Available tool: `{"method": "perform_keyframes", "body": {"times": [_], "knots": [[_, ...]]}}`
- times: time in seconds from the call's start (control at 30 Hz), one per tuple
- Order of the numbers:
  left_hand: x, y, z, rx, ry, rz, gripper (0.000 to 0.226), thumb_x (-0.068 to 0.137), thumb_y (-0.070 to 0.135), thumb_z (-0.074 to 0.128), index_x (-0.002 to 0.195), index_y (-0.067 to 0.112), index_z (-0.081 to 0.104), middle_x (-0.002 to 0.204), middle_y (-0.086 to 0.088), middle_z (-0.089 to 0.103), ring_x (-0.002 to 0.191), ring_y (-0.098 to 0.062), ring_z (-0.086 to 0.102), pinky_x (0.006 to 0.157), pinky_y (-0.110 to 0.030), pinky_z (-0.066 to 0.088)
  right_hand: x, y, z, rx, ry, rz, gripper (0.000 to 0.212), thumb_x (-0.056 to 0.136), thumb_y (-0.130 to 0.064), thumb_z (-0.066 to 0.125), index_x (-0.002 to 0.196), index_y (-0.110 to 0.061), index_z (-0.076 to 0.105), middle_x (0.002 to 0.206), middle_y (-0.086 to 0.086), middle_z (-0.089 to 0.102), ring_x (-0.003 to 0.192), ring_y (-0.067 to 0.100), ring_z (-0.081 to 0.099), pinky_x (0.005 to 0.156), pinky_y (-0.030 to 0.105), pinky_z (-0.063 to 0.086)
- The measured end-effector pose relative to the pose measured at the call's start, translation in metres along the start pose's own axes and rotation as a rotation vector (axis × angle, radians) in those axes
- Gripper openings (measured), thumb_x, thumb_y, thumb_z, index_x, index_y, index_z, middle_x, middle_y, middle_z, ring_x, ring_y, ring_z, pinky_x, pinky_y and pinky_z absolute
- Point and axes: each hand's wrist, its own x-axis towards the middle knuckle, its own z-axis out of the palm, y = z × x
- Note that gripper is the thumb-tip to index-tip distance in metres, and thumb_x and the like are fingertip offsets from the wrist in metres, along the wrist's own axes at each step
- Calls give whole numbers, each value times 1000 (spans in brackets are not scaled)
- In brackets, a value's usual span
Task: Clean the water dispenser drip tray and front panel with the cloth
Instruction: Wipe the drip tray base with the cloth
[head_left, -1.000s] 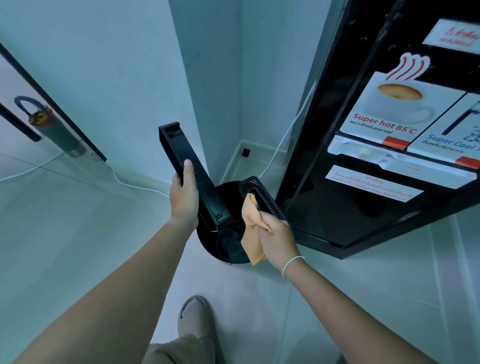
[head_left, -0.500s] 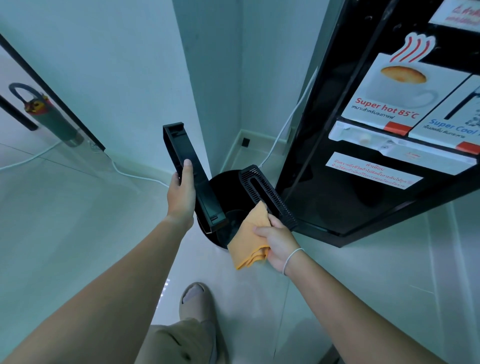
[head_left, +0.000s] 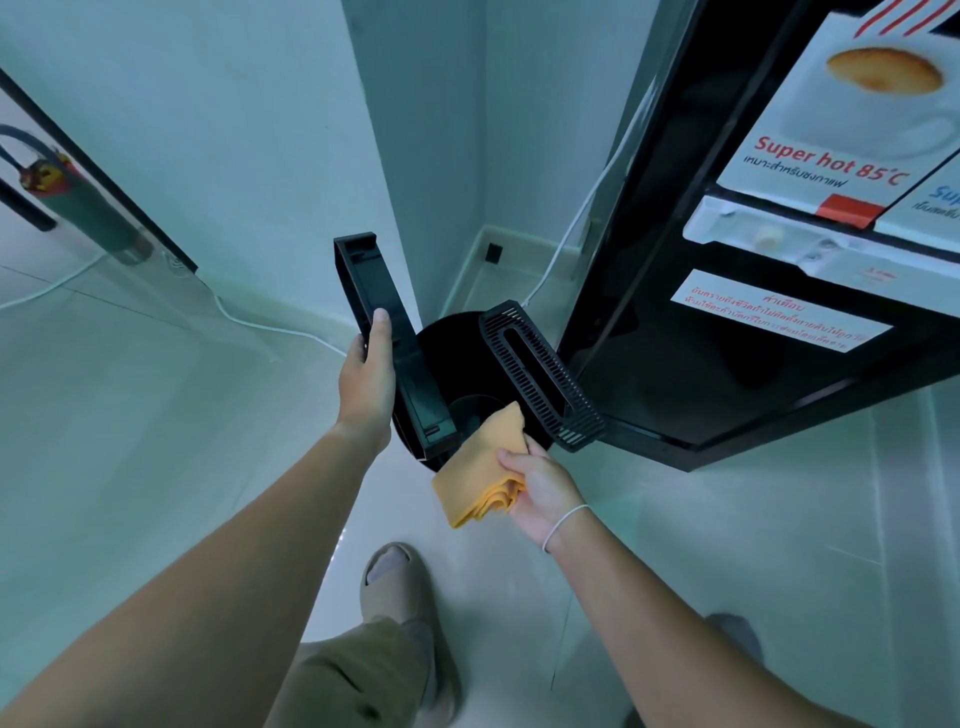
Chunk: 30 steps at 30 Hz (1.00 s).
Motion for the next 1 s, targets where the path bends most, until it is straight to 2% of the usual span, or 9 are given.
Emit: {"method": "perform_keyframes", "body": {"times": [0.13, 0.27, 0.37, 0.53, 0.67, 0.77, 0.87, 0.93, 1.0], "knots": [[-2, 1, 1, 6, -7, -19, 94, 63, 84, 45, 139, 29, 42, 141, 12, 47, 130, -12, 43, 110, -46, 33, 6, 8, -17, -55, 134, 35, 26, 88, 3, 51, 113, -5, 54, 83, 13, 60, 66, 22, 55, 41, 21, 43], [-2, -1, 1, -3, -12, -28, 93, 59, 86, 46, 133, 29, 49, 133, 12, 55, 124, -12, 50, 108, -44, 37, 11, 21, -44, -165, 368, 23, 26, 83, 1, 60, 109, -2, 55, 83, 15, 59, 61, 21, 50, 47, 22, 38], [-3, -3, 2, -10, -16, -35, 100, 51, 92, 48, 130, 30, 51, 131, 9, 57, 123, -15, 52, 106, -45, 38, 13, 24, -50, -226, 420, 0, 32, 83, 0, 60, 115, 1, 55, 79, 13, 57, 57, 19, 48, 36, 16, 35], [1, -5, 2, -15, -35, -34, 107, 44, 94, 49, 131, 32, 50, 132, 6, 58, 123, -15, 52, 106, -46, 39, 15, 13, -44, -337, 392, -12, 27, 86, -5, 58, 113, -5, 57, 79, 9, 57, 55, 16, 46, 33, 15, 33], [2, -5, 3, -15, -49, -32, 106, 47, 93, 50, 132, 30, 49, 132, 5, 57, 123, -16, 52, 106, -45, 39, 18, 16, -55, -562, 477, 6, 19, 84, -11, 60, 103, -9, 60, 83, 10, 58, 60, 21, 51, 44, 17, 39], [-2, -2, 6, -13, -71, -25, 97, 56, 88, 49, 132, 28, 50, 131, 4, 58, 121, -16, 54, 104, -44, 41, 19, 17, -59, -707, 465, 18, 21, 83, -15, 59, 102, -8, 63, 85, 7, 59, 73, 23, 52, 67, 26, 42], [-7, 1, 9, -20, -86, -26, 76, 73, 77, 47, 128, 26, 53, 126, 4, 62, 114, -14, 59, 91, -34, 49, 18, 16, -58, -756, 439, 13, 37, 83, -20, 59, 118, -6, 58, 111, 8, 65, 92, 24, 58, 78, 25, 41], [-10, 3, 10, -27, -98, -24, 62, 83, 68, 45, 125, 25, 56, 122, 5, 64, 111, -14, 60, 80, -29, 50, 14, 13, -54, -778, 426, 12, 48, 85, -20, 58, 131, -7, 50, 130, 11, 57, 107, 23, 56, 87, 27, 42], [-13, 6, 13, -45, -111, -38, 58, 86, 65, 44, 125, 24, 56, 121, 5, 64, 111, -13, 60, 78, -25, 49, 8, 9, -51, -813, 438, 31, 54, 88, -19, 54, 138, -6, 40, 140, 11, 47, 123, 26, 49, 98, 31, 39]]}}
